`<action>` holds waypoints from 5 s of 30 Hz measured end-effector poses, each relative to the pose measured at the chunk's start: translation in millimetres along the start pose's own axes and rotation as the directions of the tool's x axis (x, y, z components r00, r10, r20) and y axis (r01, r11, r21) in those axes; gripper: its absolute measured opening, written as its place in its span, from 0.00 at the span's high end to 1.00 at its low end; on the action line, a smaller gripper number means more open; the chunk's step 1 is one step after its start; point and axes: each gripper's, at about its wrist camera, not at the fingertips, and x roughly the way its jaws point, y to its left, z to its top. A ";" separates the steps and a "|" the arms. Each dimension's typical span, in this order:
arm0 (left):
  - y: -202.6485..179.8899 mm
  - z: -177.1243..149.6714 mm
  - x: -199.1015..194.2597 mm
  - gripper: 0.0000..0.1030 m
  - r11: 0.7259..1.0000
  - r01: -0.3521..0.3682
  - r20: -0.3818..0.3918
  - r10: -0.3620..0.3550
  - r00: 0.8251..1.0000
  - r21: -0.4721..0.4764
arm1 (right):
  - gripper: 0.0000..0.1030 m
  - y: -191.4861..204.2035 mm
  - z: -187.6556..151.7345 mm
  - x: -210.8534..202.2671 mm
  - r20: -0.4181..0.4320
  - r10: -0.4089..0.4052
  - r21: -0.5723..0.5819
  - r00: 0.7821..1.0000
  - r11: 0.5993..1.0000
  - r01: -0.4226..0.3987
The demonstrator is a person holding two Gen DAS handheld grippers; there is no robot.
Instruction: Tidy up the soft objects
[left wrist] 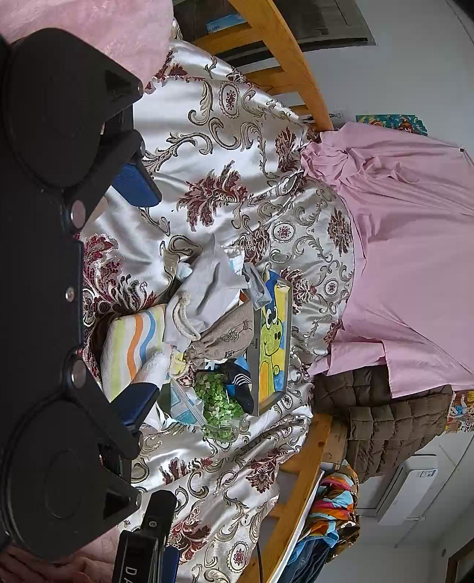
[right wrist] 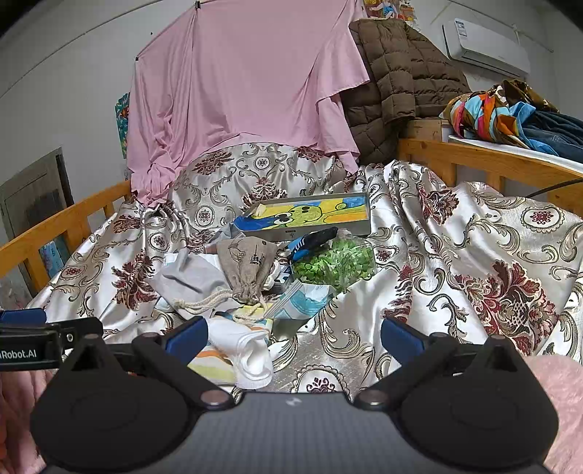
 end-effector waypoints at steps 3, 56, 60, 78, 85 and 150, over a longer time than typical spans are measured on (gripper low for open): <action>0.1 0.0 0.0 0.01 1.000 0.000 0.000 0.000 1.000 0.000 | 0.00 -0.1 0.3 -0.4 0.000 0.000 0.000 1.000 1.000 0.000; -13.9 75.4 109.2 0.01 0.790 0.453 -0.405 -0.286 0.869 0.414 | 0.00 15.0 53.9 101.5 -0.418 0.219 -0.309 0.881 0.879 -0.364; -19.8 73.9 144.0 0.01 0.716 0.536 -0.512 -0.288 0.810 0.446 | 0.00 19.3 54.1 130.2 -0.480 0.201 -0.364 0.854 0.840 -0.403; -32.3 35.7 208.9 0.16 0.554 0.718 -0.693 -0.313 0.649 0.422 | 0.26 34.9 36.3 201.1 -0.681 0.242 -0.366 0.691 0.705 -0.608; -20.5 39.4 226.5 0.36 0.618 0.719 -0.700 -0.359 0.618 0.317 | 0.50 39.7 32.4 209.2 -0.707 0.268 -0.331 0.654 0.692 -0.641; 6.3 217.2 408.1 0.88 0.718 0.584 0.187 -0.559 0.808 -0.379 | 0.89 -86.5 215.0 364.1 -0.016 0.177 0.116 0.984 0.978 -0.174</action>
